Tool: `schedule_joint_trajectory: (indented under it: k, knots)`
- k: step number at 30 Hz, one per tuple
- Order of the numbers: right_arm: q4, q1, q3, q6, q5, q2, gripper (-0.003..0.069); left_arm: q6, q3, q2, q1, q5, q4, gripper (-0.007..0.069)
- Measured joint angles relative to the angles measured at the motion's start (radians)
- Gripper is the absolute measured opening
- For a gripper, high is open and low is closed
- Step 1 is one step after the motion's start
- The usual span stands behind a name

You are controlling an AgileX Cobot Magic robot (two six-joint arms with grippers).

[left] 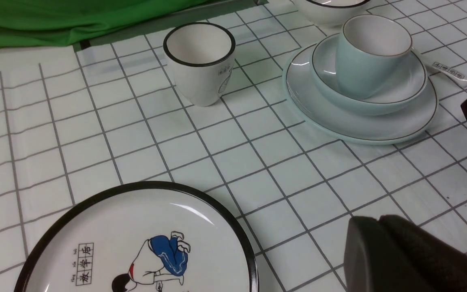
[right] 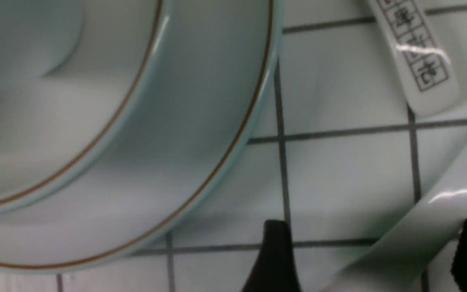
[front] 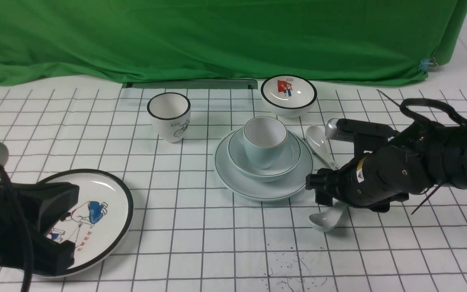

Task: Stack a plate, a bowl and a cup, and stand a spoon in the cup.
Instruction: Use the right arm to grab a blue soup spoon, then use the right arm to put the blue soup spoon into the blue teacup in the middle

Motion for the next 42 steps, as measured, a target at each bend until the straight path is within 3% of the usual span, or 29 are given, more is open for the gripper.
schedule_joint_trajectory:
  k: [3,8,14,24,27,30,31,32,34,36,42]
  knots:
    - [-0.009,-0.006,-0.010,-0.001,-0.003,0.016,0.0561,0.000,0.000,0.000,0.000,0.000,-0.006,-0.0036]
    - [-0.014,-0.007,-0.010,-0.026,0.011,0.043,0.0475,0.000,0.000,0.000,0.000,0.000,0.000,-0.0036]
    - [-0.016,-0.006,-0.010,-0.136,0.012,0.045,0.0198,0.000,0.008,0.000,0.000,0.000,0.000,-0.0036]
    - [-0.011,0.006,-0.010,-0.377,0.126,-0.099,0.0193,0.000,0.009,0.000,0.000,-0.002,-0.006,-0.0036]
    - [-0.009,0.031,-0.010,-0.426,-0.011,-0.174,0.0193,0.000,0.009,0.000,0.000,-0.023,-0.006,-0.0036]
    - [-0.009,0.060,-0.010,-0.484,-0.444,-0.204,0.0193,0.000,0.009,0.000,0.000,-0.044,0.000,-0.0036]
    - [-0.009,0.064,-0.010,-0.504,-0.552,-0.193,0.0193,0.000,0.009,0.000,0.000,-0.044,0.000,-0.0036]
    - [-0.009,0.064,-0.009,-0.504,-0.552,-0.190,0.0193,0.000,0.009,0.000,0.000,-0.044,0.000,-0.0036]
    - [-0.010,0.067,-0.010,-0.563,-0.913,-0.116,0.0193,0.000,0.009,0.000,0.000,-0.044,-0.006,-0.0036]
    - [-0.010,0.067,-0.018,-0.588,-1.093,-0.051,0.0193,0.000,0.009,0.000,0.000,-0.044,0.000,-0.0036]
    - [0.053,0.067,-0.061,-0.660,-1.215,0.131,0.0193,0.034,0.009,0.000,0.000,-0.044,0.003,-0.0034]
